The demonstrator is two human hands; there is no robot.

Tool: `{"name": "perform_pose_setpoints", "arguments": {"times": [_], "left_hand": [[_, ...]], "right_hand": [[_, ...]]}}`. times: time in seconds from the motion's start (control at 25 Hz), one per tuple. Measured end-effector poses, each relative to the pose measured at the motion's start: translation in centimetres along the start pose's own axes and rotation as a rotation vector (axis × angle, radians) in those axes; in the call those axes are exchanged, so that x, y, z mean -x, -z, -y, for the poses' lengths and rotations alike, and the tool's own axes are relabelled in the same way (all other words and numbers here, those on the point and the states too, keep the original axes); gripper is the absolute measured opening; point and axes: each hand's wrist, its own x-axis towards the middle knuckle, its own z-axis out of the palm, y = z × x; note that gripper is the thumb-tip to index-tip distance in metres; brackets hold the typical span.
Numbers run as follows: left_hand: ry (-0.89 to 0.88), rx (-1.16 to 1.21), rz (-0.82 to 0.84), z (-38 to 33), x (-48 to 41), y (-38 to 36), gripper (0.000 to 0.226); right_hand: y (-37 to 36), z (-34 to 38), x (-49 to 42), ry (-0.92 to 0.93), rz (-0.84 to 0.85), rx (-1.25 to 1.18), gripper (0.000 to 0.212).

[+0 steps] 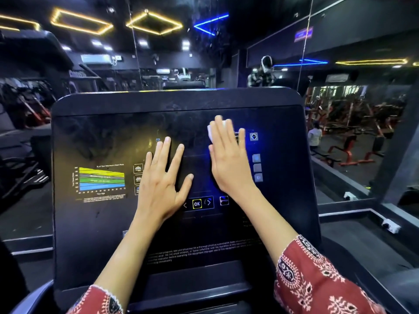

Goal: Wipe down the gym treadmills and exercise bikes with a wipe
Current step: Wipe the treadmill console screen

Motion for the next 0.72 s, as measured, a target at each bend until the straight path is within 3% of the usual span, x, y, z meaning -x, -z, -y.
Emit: {"name": "perform_pose_setpoints", "arguments": {"times": [0.08, 0.2, 0.36, 0.48, 0.52, 0.64, 0.72], "left_hand": [[-0.009, -0.004, 0.002, 0.0, -0.4, -0.1, 0.062], [-0.007, -0.010, -0.005, 0.0, -0.6, -0.3, 0.062], [-0.019, -0.005, -0.008, -0.4, -0.7, -0.3, 0.061], [-0.050, 0.016, -0.011, -1.1, -0.6, -0.6, 0.059], [-0.055, 0.027, -0.013, -1.4, -0.6, -0.8, 0.058], [-0.070, 0.036, -0.009, -2.3, -1.0, -1.3, 0.058], [-0.078, 0.025, -0.009, -2.7, -1.4, -1.6, 0.058]], "right_hand": [[-0.2, -0.4, -1.1, 0.082, 0.007, 0.007, 0.048], [0.2, -0.6, -2.9, -0.106, 0.002, -0.076, 0.050], [0.6, -0.8, 0.5, 0.209, 0.081, -0.057, 0.048], [1.3, -2.9, 4.0, -0.070, -0.029, -0.082, 0.051], [1.6, -3.0, 5.3, -0.109, -0.048, -0.116, 0.055], [2.1, -4.4, 7.8, 0.005, -0.068, -0.149, 0.056], [2.5, -5.7, 6.4, -0.195, -0.085, -0.199, 0.052]]}}
